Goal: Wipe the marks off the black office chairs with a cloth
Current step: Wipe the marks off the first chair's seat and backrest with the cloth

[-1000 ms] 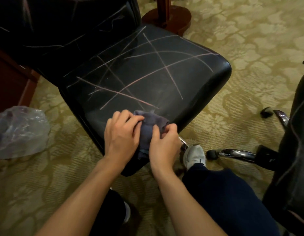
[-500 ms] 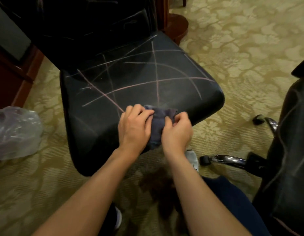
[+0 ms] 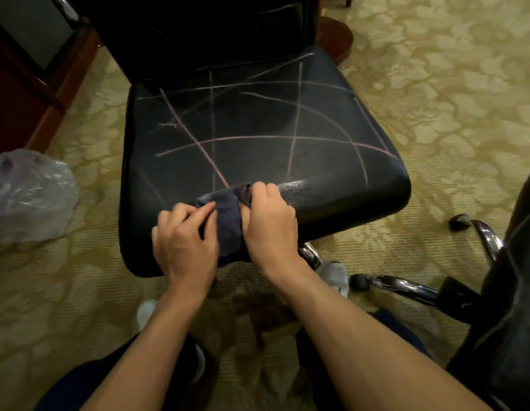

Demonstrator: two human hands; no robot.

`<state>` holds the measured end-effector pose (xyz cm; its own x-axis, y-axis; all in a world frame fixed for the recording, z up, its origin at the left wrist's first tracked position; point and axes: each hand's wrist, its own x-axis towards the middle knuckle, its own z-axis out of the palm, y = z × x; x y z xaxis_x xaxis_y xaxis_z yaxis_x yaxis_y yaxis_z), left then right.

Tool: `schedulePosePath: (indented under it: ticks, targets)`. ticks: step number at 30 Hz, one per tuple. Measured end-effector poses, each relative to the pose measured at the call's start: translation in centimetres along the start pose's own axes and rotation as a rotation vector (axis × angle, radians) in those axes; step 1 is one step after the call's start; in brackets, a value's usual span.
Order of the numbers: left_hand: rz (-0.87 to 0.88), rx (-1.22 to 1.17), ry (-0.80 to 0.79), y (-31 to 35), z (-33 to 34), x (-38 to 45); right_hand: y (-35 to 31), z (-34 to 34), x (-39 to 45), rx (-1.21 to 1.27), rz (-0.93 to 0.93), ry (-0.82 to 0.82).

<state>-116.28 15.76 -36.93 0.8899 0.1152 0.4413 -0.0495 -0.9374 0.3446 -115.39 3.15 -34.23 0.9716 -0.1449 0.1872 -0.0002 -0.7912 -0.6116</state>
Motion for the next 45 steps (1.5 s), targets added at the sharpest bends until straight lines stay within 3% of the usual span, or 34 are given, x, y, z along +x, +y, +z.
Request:
schedulePosePath:
  ticks: [5,11,15,26,31,37,39,41,45]
  targets:
    - [-0.004,-0.059,0.001,3.7,2.0,0.8,2.4,-2.1,1.0,0.025,0.092,0.008]
    - [0.240,-0.137,-0.086,14.4,6.5,0.5,11.6,-9.0,3.3,-0.191,0.329,0.186]
    - [0.324,-0.107,-0.130,19.1,7.8,1.1,15.2,-11.6,4.4,-0.269,0.448,0.183]
    - [0.209,0.001,-0.062,7.4,3.6,1.7,7.5,-5.0,2.5,-0.189,-0.021,0.056]
    - [0.282,-0.027,-0.112,12.7,5.3,1.6,11.8,-8.0,3.1,-0.205,0.103,0.088]
    - [0.300,-0.094,-0.288,22.9,7.7,2.1,18.7,-13.2,6.6,-0.198,0.398,0.145]
    - [0.276,-0.101,-0.360,23.6,8.1,2.6,19.8,-13.3,7.0,-0.058,0.443,0.128]
    - [0.259,-0.123,-0.334,22.5,8.2,2.9,19.4,-12.7,6.8,0.087,0.456,0.116]
    - [0.226,-0.167,-0.224,19.5,8.1,2.6,17.7,-10.9,6.2,0.058,0.381,0.113]
